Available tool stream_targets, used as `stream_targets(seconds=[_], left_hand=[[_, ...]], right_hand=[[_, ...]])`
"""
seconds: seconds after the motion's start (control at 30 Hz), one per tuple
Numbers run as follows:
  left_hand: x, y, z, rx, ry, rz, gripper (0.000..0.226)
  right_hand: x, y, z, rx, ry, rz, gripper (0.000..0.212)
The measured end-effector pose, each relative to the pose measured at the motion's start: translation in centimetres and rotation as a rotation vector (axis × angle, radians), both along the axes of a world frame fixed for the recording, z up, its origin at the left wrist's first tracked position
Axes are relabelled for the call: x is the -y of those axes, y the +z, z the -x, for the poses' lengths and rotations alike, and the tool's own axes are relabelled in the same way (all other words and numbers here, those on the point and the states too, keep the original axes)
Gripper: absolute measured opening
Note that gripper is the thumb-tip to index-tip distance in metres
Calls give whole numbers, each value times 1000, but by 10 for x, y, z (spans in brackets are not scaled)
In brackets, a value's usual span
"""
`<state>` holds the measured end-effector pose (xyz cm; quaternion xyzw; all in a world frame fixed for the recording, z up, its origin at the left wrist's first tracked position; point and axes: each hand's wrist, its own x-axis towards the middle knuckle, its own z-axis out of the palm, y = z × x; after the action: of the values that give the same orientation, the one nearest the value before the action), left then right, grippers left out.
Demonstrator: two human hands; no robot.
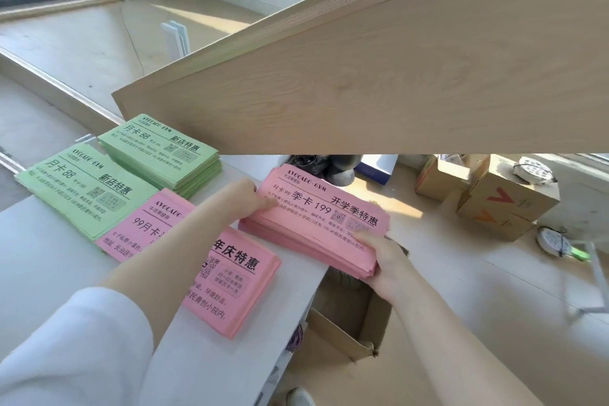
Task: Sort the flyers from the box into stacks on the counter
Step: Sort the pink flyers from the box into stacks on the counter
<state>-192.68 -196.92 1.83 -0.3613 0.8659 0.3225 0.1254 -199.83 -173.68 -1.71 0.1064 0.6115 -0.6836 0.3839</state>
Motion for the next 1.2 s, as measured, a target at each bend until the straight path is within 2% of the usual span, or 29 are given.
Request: stream_targets(seconds=[0.1,0.17,0.27,0.3,0.37,0.4,0.5,0.57,0.67,0.77,0.87,1.0,1.07,1.13,1.2], left_hand=[[6,-2,0,-12,-3,-48,49],[11,0,-1,-52,38,-165,50],[30,4,-10,-223,97,-592,67],[37,5,-14,-264,90,-642,79],[49,6,-22,-327,78,-623,103],[52,6,-26,-362,65,-594,102],[51,7,-37,-437,7,-625,70],[47,10,-38,-499,35,-778,55],[40,10,-30,-738,303,-1006,28],[30,6,-21,-796,440,-937,52],[25,3,-17,-763,457,-889,69],[30,2,-17,-756,413,-904,80],[39,-1,-26,-723,324,-859,84],[51,-1,-38,-586,83,-648,99],[57,3,-47,-427,-124,-526,106]], right_hand=[[-1,2,0,13,7,24,27],[0,1,-5,-148,49,51,33],[5,2,-13,-499,175,85,50],[7,2,-14,-583,214,107,56],[10,1,-11,-709,290,137,65],[11,-1,-9,-756,324,134,67],[13,-5,-8,-765,363,105,68],[11,-7,-7,-745,368,101,75],[8,-5,-5,-739,339,80,92],[14,-7,-7,-741,305,91,91],[22,-5,-12,-735,311,109,81],[22,-3,-9,-733,305,126,79],[21,-3,-8,-727,273,126,75],[19,-3,-7,-740,246,123,70],[15,-5,-4,-743,226,123,68]])
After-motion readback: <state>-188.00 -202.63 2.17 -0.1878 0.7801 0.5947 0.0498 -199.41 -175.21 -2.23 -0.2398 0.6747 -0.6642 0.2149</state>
